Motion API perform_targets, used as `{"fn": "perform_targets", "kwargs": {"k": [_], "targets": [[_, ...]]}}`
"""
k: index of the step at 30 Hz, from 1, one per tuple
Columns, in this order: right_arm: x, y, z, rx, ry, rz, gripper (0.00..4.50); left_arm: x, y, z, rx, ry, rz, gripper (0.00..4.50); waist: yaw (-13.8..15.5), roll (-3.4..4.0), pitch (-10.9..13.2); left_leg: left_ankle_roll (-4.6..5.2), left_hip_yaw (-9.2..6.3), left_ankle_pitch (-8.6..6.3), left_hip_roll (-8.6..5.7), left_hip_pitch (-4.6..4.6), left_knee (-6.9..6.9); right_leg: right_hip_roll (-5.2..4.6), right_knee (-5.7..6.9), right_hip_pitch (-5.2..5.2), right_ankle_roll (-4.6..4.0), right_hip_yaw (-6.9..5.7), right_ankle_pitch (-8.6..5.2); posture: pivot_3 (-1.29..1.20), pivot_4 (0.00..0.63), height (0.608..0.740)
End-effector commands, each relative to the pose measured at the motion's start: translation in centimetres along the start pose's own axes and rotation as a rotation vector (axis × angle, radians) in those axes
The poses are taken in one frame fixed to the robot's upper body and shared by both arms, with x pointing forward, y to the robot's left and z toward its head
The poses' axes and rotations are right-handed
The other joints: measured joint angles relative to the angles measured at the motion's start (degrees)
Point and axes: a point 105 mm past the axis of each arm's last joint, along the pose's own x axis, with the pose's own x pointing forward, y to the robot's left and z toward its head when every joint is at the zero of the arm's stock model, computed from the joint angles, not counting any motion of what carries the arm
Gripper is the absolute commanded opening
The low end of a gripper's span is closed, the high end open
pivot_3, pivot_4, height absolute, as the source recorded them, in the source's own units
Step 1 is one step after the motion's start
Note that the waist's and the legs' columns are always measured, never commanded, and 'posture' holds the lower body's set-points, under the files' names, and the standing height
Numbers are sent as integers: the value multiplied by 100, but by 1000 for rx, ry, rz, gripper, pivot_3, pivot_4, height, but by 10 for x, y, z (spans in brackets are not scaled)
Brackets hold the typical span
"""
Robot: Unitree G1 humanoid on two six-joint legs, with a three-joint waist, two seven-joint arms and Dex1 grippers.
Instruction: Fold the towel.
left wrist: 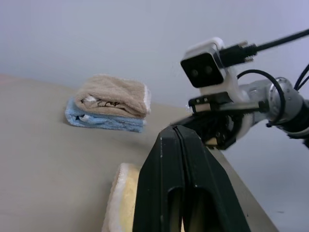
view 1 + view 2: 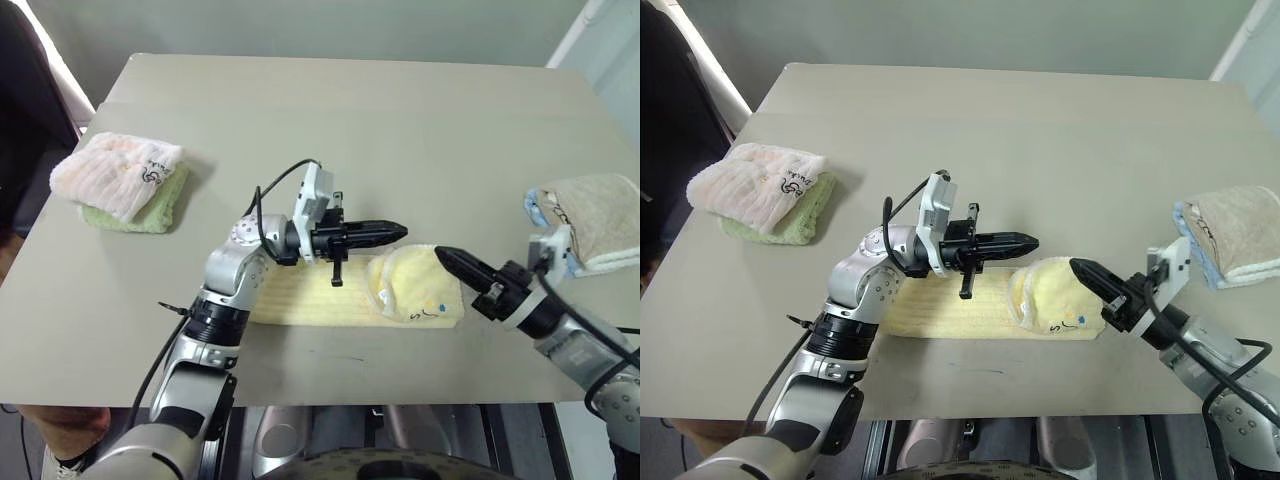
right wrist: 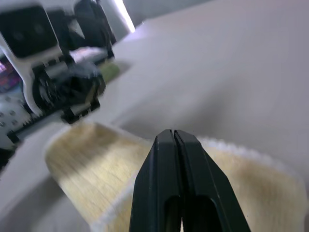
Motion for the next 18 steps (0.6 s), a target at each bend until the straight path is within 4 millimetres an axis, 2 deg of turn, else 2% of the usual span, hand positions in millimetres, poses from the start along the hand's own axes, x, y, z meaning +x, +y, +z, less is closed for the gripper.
{"fn": "perform_targets", "kwargs": {"k": [1,5,8,10,14,18], "targets": [[4,-8,4,-68,-26,-43,34,3,-7,-15,63,83,-24,29,-1,1,0,1,1,1,0,0,1,0,0,1,29,0,-15,0,150,697],[9,-27,4,-131,-32,-150,34,2,-15,-30,28,146,-62,29,-9,1,1,3,0,7,0,1,4,0,0,3,34,1,-10,0,150,697],[16,-32,2,-145,-43,-179,34,2,-14,-45,32,211,-58,29,-8,2,1,3,-4,12,0,3,2,0,1,2,29,0,-4,0,150,697],[22,-31,-7,-171,-11,-172,34,-1,-16,-59,14,289,-67,29,-9,3,1,3,-5,13,0,4,2,0,2,2,28,0,-3,0,150,697],[26,-25,-27,-156,31,-152,34,-5,-15,-67,-103,311,-33,29,-13,3,1,1,-4,12,0,3,-3,0,2,-1,-2,0,13,0,150,697],[26,-32,-53,-194,113,-184,34,-12,-17,-74,-198,347,-24,29,-12,3,1,-2,-3,10,0,2,-3,-2,0,1,-8,-1,12,0,150,697]]}}
